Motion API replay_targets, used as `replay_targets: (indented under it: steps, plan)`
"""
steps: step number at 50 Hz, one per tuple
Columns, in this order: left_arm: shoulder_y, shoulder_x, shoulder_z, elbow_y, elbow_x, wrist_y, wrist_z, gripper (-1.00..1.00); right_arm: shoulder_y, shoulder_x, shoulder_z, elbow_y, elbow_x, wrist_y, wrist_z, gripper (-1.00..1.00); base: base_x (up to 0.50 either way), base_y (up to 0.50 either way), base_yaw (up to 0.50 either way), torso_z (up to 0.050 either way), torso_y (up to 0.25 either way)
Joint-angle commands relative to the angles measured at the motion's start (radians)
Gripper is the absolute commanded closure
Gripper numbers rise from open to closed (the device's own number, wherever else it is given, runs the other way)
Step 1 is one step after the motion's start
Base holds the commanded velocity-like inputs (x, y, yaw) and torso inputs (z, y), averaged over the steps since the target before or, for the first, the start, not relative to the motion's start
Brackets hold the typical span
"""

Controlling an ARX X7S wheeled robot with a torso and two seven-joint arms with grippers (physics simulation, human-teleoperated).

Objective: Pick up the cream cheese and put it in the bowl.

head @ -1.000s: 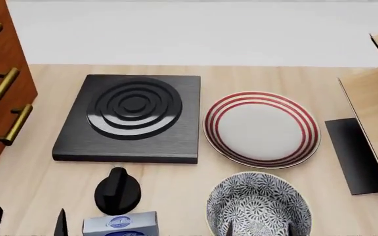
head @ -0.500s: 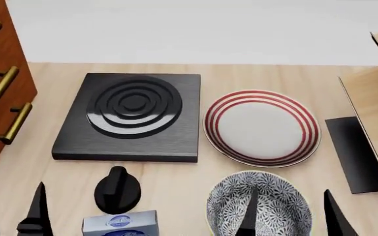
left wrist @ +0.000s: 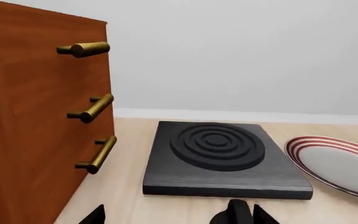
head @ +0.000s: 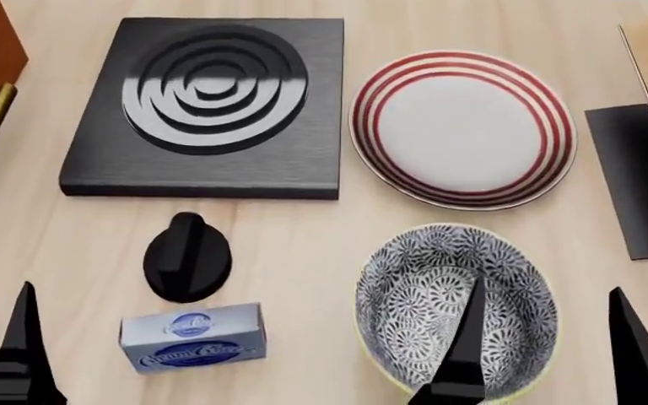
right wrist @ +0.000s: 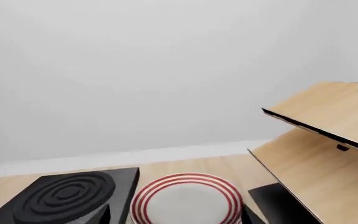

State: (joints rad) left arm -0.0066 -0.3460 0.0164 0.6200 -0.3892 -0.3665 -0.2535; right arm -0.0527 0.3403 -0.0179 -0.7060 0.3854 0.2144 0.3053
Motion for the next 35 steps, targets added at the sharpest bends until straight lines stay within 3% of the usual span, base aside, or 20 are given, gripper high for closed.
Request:
replay_targets:
  steps: [1,16,22,25,27,28,31,35]
  plan:
    - [0.0,-0.011,-0.01,0.027,-0.01,-0.014,-0.013,-1.0,-0.007,0.015,0.018,-0.046,0.016,0.015,0.015,-1.0,0.0,0.0,0.0,0.0,-0.25]
    - [0.009,-0.014,-0.028,0.043,-0.003,0.013,-0.028,-1.0,0.014,0.039,0.034,-0.094,0.048,0.065,0.042,-1.0,0.0,0.0,0.0,0.0,-0.25]
    - [0.023,-0.023,-0.038,0.048,-0.015,0.015,-0.022,-1.0,0.153,0.122,0.026,-0.21,0.134,0.313,0.109,-1.0,0.0,0.0,0.0,0.0,-0.012]
    - [0.036,-0.026,-0.038,0.052,-0.006,0.025,-0.023,-1.0,0.4,0.189,0.117,-0.243,0.439,0.595,0.223,-1.0,0.0,0.0,0.0,0.0,0.0]
    - [0.038,-0.027,-0.039,0.051,-0.003,0.022,-0.029,-1.0,0.462,0.202,0.137,-0.244,0.538,0.651,0.262,-1.0,0.0,0.0,0.0,0.0,0.0]
    - [0.038,-0.027,-0.042,0.051,-0.009,0.017,-0.03,-1.0,0.504,0.216,0.126,-0.244,0.574,0.689,0.282,-1.0,0.0,0.0,0.0,0.0,0.0]
    - [0.041,-0.03,-0.051,0.044,-0.024,0.013,-0.027,-1.0,0.776,0.268,0.093,-0.172,0.927,0.876,0.43,-1.0,0.0,0.0,0.0,0.0,0.0]
    - [0.047,-0.034,-0.055,0.048,-0.026,0.012,-0.029,-1.0,1.013,0.28,-0.011,0.01,1.234,0.95,0.532,-1.0,0.0,0.0,0.0,0.0,0.0]
